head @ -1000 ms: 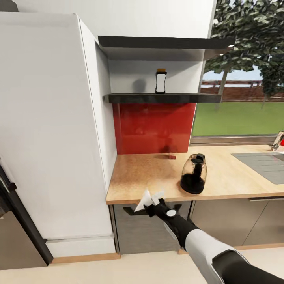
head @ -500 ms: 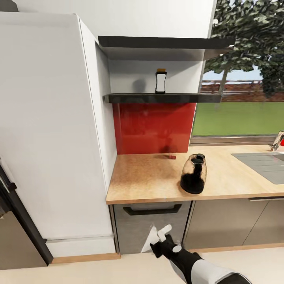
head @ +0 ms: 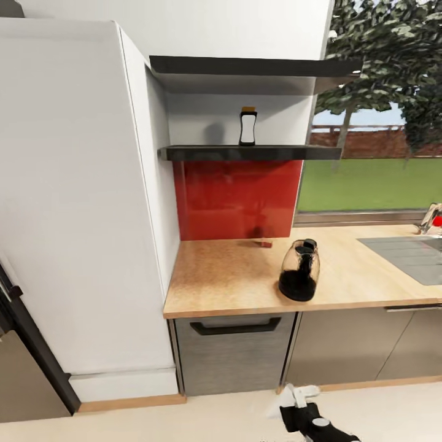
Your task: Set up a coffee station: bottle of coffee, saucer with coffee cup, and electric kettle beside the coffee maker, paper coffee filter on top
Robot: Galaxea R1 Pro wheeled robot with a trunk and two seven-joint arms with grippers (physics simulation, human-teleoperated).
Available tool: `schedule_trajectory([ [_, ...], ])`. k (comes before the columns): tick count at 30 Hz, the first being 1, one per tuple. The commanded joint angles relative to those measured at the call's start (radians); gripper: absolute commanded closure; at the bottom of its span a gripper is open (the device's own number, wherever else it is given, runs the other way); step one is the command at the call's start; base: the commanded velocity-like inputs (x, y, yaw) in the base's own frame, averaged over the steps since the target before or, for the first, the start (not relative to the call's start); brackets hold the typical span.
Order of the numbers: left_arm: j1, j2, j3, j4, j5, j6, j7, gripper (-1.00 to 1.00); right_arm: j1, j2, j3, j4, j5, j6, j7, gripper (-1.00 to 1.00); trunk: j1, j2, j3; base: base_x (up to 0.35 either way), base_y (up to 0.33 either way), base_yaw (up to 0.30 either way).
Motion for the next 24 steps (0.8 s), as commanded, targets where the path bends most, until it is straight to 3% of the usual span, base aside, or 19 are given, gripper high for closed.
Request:
schedule_trajectory([
  [1,0.0,-0.002,0.001,-0.009,0.001,0.005,0.0,-1.0,0.001,-0.004,0.009,0.001,-0.022,-0.003,-0.003,1.0,0.001,-0.002,-0.002,0.0,0.0,-0.23],
  [7,-0.001,-0.023,0.003,-0.016,0.002,0.003,-0.009,-1.0,0.03,-0.04,0.01,0.001,-0.043,0.049,-0.004,1.0,0.001,-0.002,-0.001,0.0,0.0,-0.262],
  [17,0.001,-0.023,0.001,-0.014,-0.004,0.005,-0.003,-1.0,0.049,-0.045,0.01,0.001,-0.044,0.062,-0.006,1.0,0.001,-0.002,0.002,0.001,-0.001,-0.286],
  [24,0.001,-0.023,0.001,-0.008,-0.013,0.006,0.004,-1.0,0.049,-0.051,0.01,0.0,-0.047,0.062,-0.005,1.0,0.001,-0.002,0.002,0.203,-0.14,-0.298],
])
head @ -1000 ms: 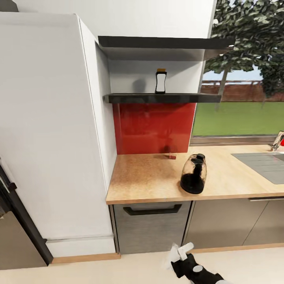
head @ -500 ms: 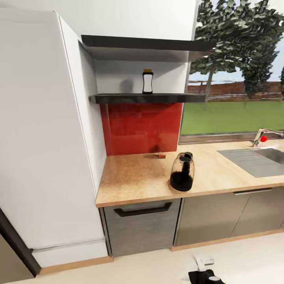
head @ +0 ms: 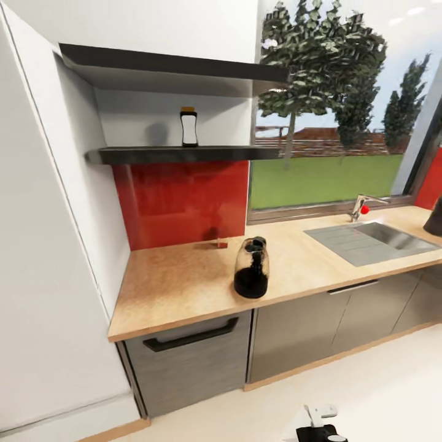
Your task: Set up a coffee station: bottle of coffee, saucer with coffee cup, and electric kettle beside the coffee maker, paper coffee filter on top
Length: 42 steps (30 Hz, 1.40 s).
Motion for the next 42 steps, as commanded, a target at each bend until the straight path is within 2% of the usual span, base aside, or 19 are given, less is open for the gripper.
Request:
schedule_trajectory([
  [1,0.001,0.0,0.001,-0.004,0.0,0.005,0.002,-1.0,-0.001,0.0,0.008,0.001,-0.01,-0.003,-0.001,1.0,0.001,-0.002,-0.002,0.241,-0.167,-0.3],
  [18,0.001,0.001,0.001,0.001,0.002,0.005,0.002,-1.0,0.002,0.0,0.009,0.001,-0.01,-0.002,0.002,1.0,0.001,-0.002,-0.003,0.243,-0.168,-0.299],
  [42,0.001,0.003,0.001,0.001,0.004,0.005,0.002,-1.0,0.007,0.0,0.009,0.001,-0.01,-0.002,0.002,1.0,0.001,-0.002,-0.023,0.243,-0.183,-0.274],
])
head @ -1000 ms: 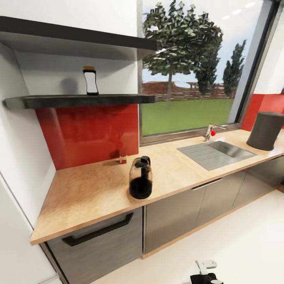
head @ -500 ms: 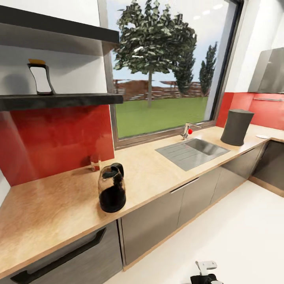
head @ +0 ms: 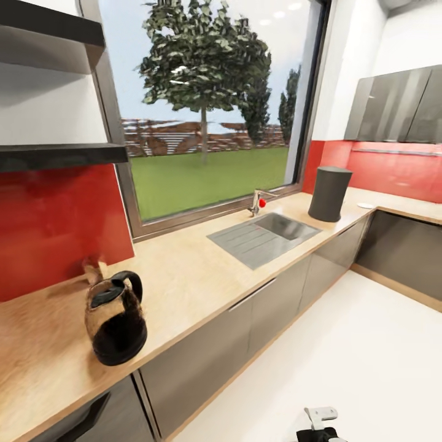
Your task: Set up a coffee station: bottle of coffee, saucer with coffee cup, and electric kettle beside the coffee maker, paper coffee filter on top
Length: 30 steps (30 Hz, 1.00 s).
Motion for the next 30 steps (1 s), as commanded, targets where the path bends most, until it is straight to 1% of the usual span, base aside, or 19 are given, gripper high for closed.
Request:
schedule_trajectory([
  [1,0.001,0.0,0.001,-0.004,0.0,0.006,0.002,-1.0,-0.001,0.0,0.009,0.001,-0.01,-0.003,-0.001,1.0,0.001,-0.002,-0.003,0.235,-0.225,-0.272],
  [10,0.001,0.0,0.001,-0.004,0.0,0.005,0.002,-1.0,-0.001,0.0,0.009,0.001,-0.01,-0.001,-0.002,1.0,0.001,-0.002,-0.011,0.233,-0.233,-0.272],
  [16,0.001,0.0,0.002,-0.004,0.0,0.005,0.002,-1.0,-0.001,0.0,0.009,0.001,-0.01,0.044,-0.001,1.0,0.001,-0.002,-0.017,0.232,-0.235,-0.244],
  [19,0.002,0.0,0.002,-0.004,0.0,0.006,0.002,-1.0,-0.001,0.0,0.009,0.001,-0.01,0.053,-0.001,1.0,0.001,-0.002,-0.02,0.232,-0.235,-0.228],
  [30,0.002,0.001,0.001,-0.004,0.001,0.006,0.002,-1.0,-0.001,0.0,0.009,0.001,-0.01,0.056,-0.001,1.0,0.001,-0.002,-0.031,0.241,-0.235,-0.247],
])
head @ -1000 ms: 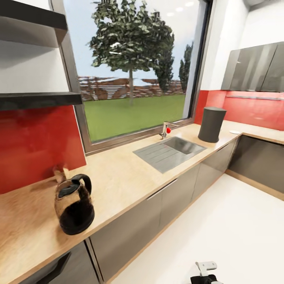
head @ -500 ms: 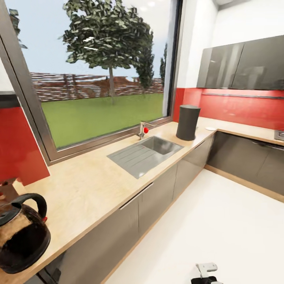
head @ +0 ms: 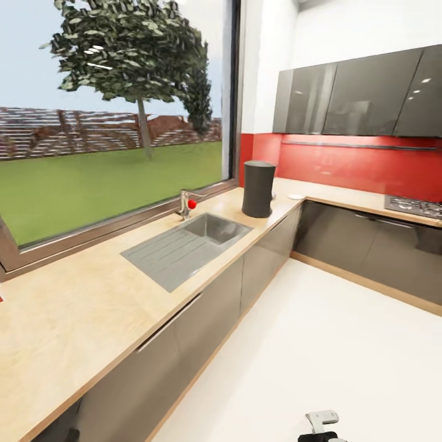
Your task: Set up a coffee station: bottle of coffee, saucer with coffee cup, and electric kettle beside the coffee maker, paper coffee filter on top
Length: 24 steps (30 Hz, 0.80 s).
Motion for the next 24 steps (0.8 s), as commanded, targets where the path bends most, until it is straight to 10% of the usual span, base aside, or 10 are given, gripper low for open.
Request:
schedule_trajectory([
  [1,0.001,0.0,0.001,-0.004,0.001,0.005,0.002,-1.0,-0.001,0.0,0.009,0.0,-0.01,-0.001,-0.001,1.0,0.001,-0.002,-0.003,0.262,-0.233,-0.252],
  [24,0.001,0.0,0.001,-0.004,0.001,0.005,0.002,-1.0,-0.001,0.002,0.009,0.0,-0.01,0.002,-0.003,1.0,0.001,-0.002,-0.026,0.301,-0.16,-0.243],
])
